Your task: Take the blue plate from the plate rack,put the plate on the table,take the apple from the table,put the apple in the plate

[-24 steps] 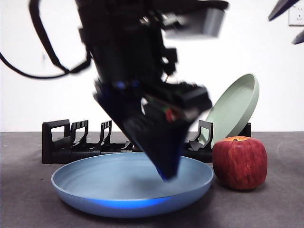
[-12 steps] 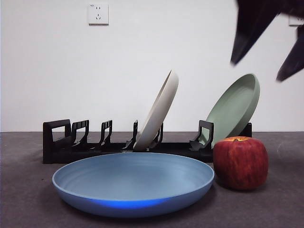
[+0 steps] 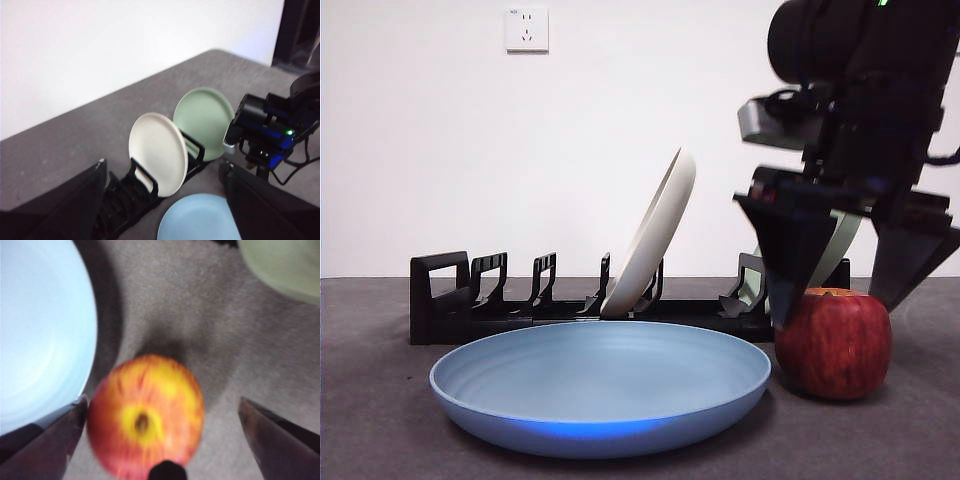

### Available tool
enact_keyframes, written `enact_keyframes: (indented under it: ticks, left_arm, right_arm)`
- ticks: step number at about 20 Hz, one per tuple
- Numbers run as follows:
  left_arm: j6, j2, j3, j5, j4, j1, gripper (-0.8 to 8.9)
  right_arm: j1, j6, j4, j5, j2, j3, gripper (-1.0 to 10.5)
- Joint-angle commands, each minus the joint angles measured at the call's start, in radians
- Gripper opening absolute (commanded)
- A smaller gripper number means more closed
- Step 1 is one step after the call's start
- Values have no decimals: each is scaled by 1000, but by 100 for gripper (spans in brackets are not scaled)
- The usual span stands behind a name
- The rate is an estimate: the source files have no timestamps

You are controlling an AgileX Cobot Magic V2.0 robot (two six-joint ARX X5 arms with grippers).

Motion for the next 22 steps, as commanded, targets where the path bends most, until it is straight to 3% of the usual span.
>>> enact_keyframes:
  ticks: [1, 3, 4, 7, 13, 18, 22]
  left_arm:
    - [-8, 0, -3, -5, -3, 2, 377]
    - [-7, 0, -3, -5, -6, 2, 376]
    - [-7, 0, -3, -5, -7, 2, 377]
    - [-7, 0, -3, -6, -18, 2, 377]
    - [-7, 1, -3, -44, -26, 2, 376]
    - [-4, 3, -3, -98, -24, 3, 376]
    - [-3, 3, -3, -144, -32, 3, 376]
  right_arm:
    - [2, -5, 13, 0, 43, 1, 501]
    - [2, -5, 14, 0, 68, 1, 495]
    - [2, -5, 14, 0, 76, 1, 428]
    - [2, -1, 14, 0, 79, 1, -3]
    - [26, 25, -35, -1, 22, 74, -10]
    - [145, 40, -79, -79, -1, 250, -12]
    - [267, 45, -32, -71, 76, 307, -12]
